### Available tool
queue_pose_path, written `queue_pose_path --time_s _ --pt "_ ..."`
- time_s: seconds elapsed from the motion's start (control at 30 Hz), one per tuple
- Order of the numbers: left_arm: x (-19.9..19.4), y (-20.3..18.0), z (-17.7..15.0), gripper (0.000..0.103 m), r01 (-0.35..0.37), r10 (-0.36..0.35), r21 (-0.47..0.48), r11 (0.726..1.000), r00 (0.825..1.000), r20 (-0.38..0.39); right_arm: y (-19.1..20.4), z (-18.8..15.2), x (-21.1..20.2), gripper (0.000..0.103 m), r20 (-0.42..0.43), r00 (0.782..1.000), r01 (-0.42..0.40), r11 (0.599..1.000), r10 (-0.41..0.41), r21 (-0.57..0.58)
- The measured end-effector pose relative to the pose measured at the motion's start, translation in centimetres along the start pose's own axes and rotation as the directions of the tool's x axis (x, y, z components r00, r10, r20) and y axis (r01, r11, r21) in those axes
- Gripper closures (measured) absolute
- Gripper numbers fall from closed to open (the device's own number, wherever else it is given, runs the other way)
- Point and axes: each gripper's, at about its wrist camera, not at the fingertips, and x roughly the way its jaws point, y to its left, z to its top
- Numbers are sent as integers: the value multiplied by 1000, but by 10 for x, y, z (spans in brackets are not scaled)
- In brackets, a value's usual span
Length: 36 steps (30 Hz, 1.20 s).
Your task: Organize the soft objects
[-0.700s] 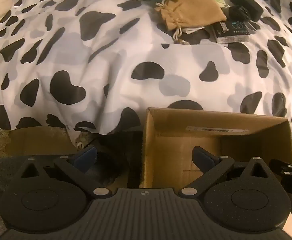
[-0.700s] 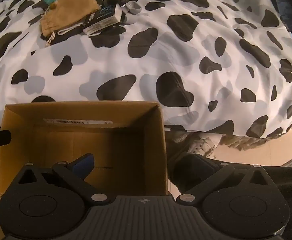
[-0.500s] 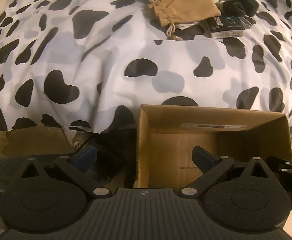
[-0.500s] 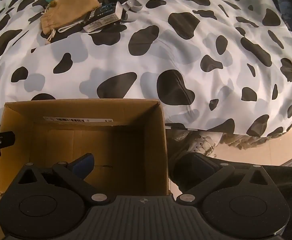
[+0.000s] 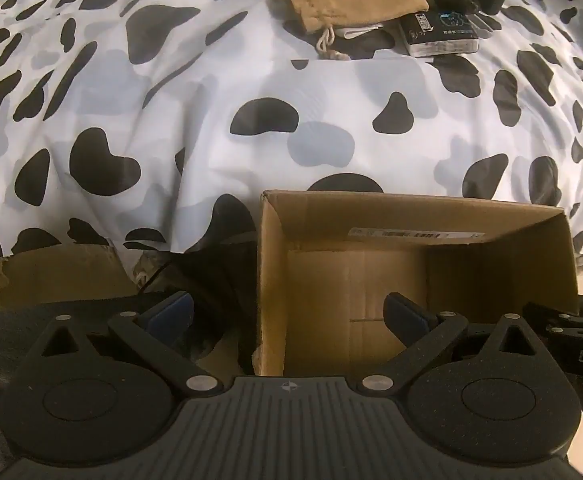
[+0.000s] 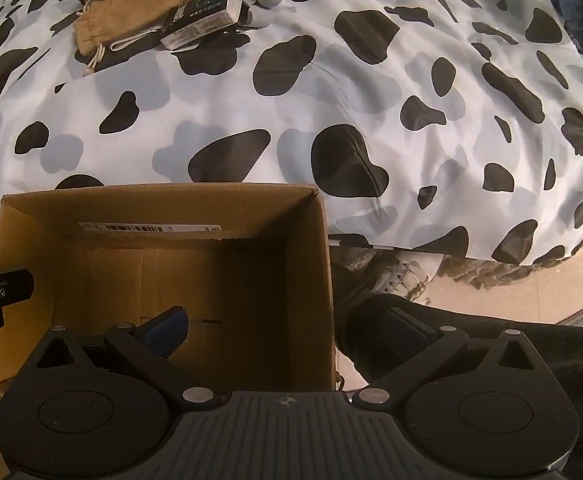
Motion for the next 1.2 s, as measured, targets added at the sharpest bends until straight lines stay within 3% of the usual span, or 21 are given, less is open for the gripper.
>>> queue_pose_path --time_s 1.2 --pt "7 0 -1 0 38 -40 -36 999 999 -29 2 -1 5 0 -38 999 4 1000 -5 -17"
